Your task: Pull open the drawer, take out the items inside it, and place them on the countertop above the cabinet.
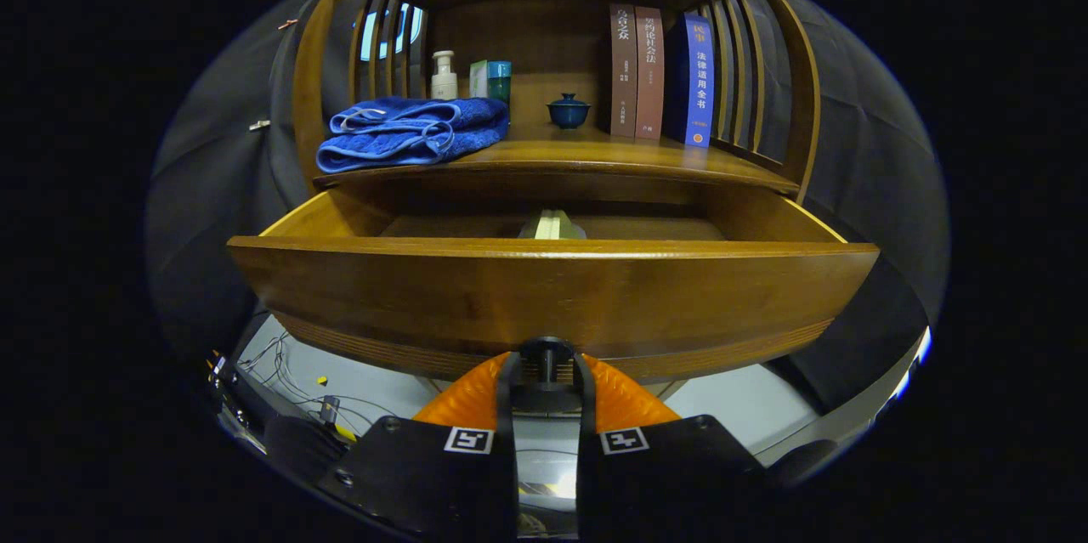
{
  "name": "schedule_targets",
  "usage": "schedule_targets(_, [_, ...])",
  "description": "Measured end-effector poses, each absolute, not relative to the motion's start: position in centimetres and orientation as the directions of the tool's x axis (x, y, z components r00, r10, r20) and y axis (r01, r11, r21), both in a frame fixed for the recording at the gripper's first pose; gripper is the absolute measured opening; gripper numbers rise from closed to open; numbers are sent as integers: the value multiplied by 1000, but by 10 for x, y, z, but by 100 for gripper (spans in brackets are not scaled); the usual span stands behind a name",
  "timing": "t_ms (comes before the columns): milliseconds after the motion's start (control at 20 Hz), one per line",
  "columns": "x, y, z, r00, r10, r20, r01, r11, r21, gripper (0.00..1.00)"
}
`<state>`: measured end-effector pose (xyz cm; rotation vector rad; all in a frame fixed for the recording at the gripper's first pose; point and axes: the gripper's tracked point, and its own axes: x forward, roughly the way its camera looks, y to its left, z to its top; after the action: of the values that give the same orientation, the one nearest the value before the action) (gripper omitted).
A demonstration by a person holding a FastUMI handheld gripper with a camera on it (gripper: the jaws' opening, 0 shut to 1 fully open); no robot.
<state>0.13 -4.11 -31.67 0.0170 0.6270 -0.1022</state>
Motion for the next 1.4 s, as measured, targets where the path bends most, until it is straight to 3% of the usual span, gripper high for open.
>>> schedule_targets(700, [-44,-37,-322,758,-88,-646,120,993,5,32])
schedule_targets(850, [-48,-35,-319,761,-89,-642,114,993,-2,51])
schedule_targets(1050, [-57,-35,-295,781,-87,-618,123,992,15,96])
schedule_targets(1400, [-45,-26,-231,830,-39,-557,84,995,56,100])
